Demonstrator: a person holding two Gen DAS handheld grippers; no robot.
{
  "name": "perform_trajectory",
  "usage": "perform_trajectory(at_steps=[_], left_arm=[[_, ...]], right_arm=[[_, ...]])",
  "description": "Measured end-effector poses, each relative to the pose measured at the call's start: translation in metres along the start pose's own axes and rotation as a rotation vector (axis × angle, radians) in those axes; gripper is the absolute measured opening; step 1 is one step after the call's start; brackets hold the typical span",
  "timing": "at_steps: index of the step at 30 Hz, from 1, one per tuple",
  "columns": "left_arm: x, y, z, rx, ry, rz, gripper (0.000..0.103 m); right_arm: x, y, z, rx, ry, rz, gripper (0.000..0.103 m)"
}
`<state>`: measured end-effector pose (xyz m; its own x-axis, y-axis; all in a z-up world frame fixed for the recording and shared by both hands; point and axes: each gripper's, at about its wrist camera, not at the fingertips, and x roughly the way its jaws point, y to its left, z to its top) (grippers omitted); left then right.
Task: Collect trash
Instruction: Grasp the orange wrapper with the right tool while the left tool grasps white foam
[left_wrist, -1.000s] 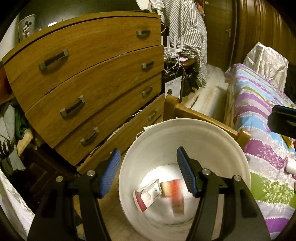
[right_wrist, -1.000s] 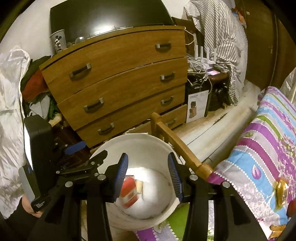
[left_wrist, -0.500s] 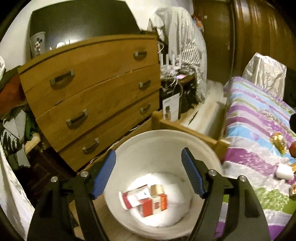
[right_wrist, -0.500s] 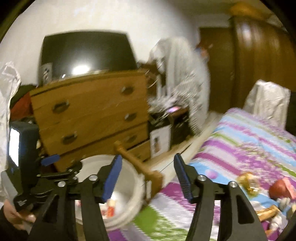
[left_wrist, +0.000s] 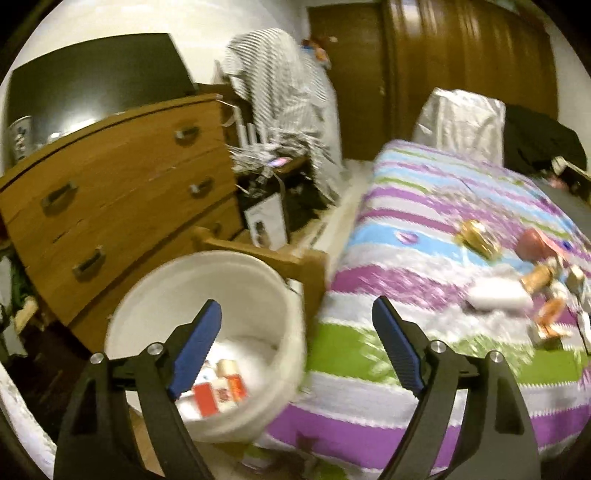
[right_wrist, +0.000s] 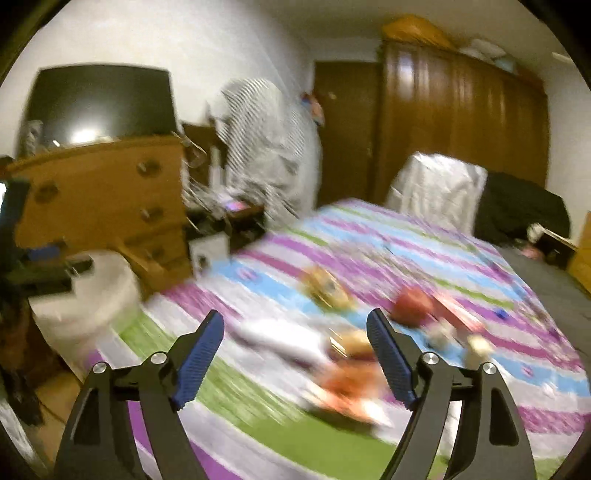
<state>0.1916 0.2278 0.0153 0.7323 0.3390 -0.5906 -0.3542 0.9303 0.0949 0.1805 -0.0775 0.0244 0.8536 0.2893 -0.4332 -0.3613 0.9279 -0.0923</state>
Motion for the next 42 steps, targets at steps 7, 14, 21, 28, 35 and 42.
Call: perform_trajectory(at_steps=[7,14,21,28,35,42], left_arm=[[0.016,-0.062,-0.023,0.131,0.089,-0.137,0.08],[0.034,-0.106,-0.016,0.272,0.154,-0.267,0.08],[0.058,-0.148,0.014,0.504,0.144,-0.353,0.08],[0.096,-0.189,0.035,0.643,0.188,-0.566,0.08],[0.126,-0.238,0.011,0.884,0.203,-0.653,0.078],[0.113,-0.227,0.009,0.782,0.218,-0.623,0.054]], right_arm=[[-0.005,-0.07,-0.077,-0.025,0.173,-0.021,0.08],[0.028,-0.045,-0.076,-0.264,0.201,0.06,0.058],[0.076,-0.02,-0.069,-0.543,0.287,0.052,0.045],[0.094,-0.024,-0.07,-0.426,0.304,0.082,0.01],[0.046,-0.062,-0.059,-0.062,0.256,0.164,0.007],[0.012,-0.076,-0.059,0.114,0.258,0.244,0.007]])
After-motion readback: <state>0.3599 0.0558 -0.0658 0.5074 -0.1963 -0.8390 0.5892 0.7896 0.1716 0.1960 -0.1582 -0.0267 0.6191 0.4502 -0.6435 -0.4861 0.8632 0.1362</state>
